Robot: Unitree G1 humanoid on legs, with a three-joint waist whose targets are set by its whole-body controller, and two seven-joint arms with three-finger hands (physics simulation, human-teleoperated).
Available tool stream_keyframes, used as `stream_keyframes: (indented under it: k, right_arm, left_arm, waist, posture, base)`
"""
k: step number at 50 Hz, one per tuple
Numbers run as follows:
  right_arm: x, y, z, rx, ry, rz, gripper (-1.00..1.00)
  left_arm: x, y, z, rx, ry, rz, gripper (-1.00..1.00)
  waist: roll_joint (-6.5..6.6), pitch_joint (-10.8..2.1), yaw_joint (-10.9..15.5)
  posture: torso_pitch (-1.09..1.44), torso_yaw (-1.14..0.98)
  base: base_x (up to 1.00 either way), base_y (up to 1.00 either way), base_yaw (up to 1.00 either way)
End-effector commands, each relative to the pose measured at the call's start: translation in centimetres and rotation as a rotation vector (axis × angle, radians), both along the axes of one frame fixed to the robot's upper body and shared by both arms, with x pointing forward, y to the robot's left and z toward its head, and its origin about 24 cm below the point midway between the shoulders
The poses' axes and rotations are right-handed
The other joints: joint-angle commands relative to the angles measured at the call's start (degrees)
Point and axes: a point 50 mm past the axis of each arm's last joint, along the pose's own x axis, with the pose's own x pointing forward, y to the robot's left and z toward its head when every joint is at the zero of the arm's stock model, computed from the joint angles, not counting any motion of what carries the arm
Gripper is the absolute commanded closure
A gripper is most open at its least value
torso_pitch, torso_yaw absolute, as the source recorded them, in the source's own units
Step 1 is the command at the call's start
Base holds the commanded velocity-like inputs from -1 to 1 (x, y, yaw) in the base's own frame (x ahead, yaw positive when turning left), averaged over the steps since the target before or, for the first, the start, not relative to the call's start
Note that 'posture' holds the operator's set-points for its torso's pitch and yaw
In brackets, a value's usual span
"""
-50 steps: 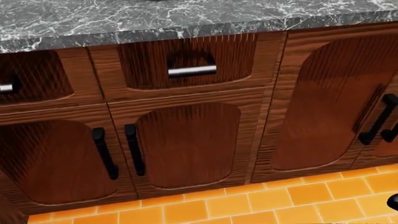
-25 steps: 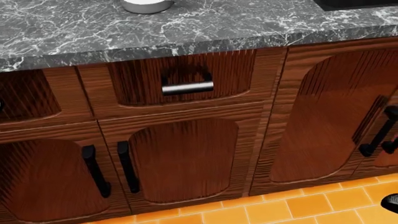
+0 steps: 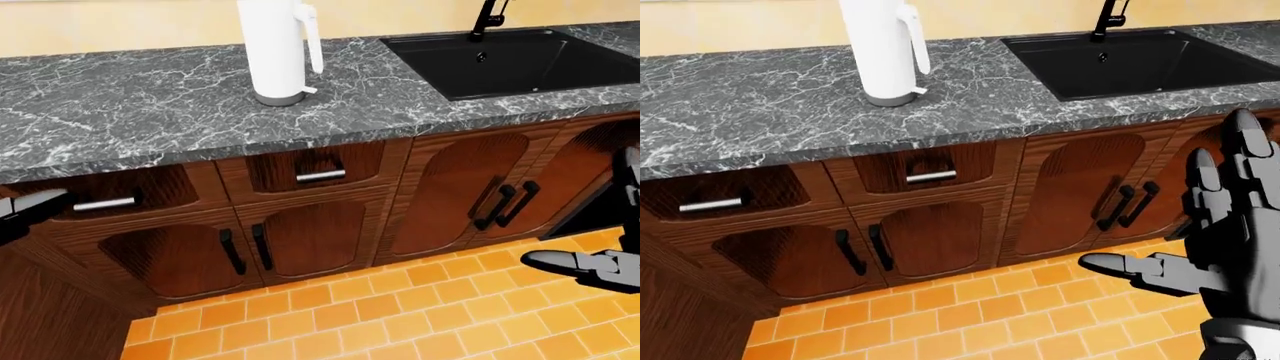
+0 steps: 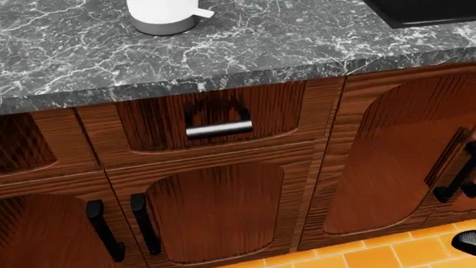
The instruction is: Close the lid of the electric kettle.
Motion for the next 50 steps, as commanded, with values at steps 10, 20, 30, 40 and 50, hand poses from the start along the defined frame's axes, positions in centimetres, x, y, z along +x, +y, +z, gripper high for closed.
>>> stream_keyframes:
  k: [10,20,30,40,50]
  right_arm:
    - [-0.17,0.18,0.56,-0.026,-0.037,-0.008,-1.0]
    - [-0.07,0.28,0.59,-0.026,-0.037,-0.005,-1.0]
    - [-0.04,0.27,0.53,-0.027,-0.035,-0.005,-1.0]
    - [0.11,0.43,0.43,-0.032,-0.033,-0.002,-1.0]
    - [0.11,0.38,0.31,-0.031,-0.034,-0.003,-1.0]
  left_arm:
    - [-0.3,-0.34,1.02,0.035,-0.043,-0.008,-1.0]
    - [-0.31,-0.39,1.03,0.036,-0.042,-0.01,-1.0]
    - [-0.24,-0.33,1.02,0.036,-0.045,-0.01,-1.0]
    - [-0.22,-0.42,0.99,0.038,-0.043,-0.012,-1.0]
    - [-0.27,-0.36,1.01,0.037,-0.044,-0.011,-1.0]
  waist:
    - [3.49,0.41,-1.32]
    - [4.65,-0.45,-0.18]
    - [0.21,-0.54,-1.05]
    - [6.24,-0.34,-0.73]
    - [0.91,-0.33,0.04]
  posture:
    - [0.0,0.0]
    - [0.0,0.0]
    - [0.0,0.0]
    - [0.0,0.0]
    - [0.0,0.0]
  base:
    - [0.15,0.0,0.0]
    - [0.15,0.0,0.0]
    - [0.15,0.0,0.0]
    - [0.15,0.0,0.0]
    - [0.15,0.0,0.0]
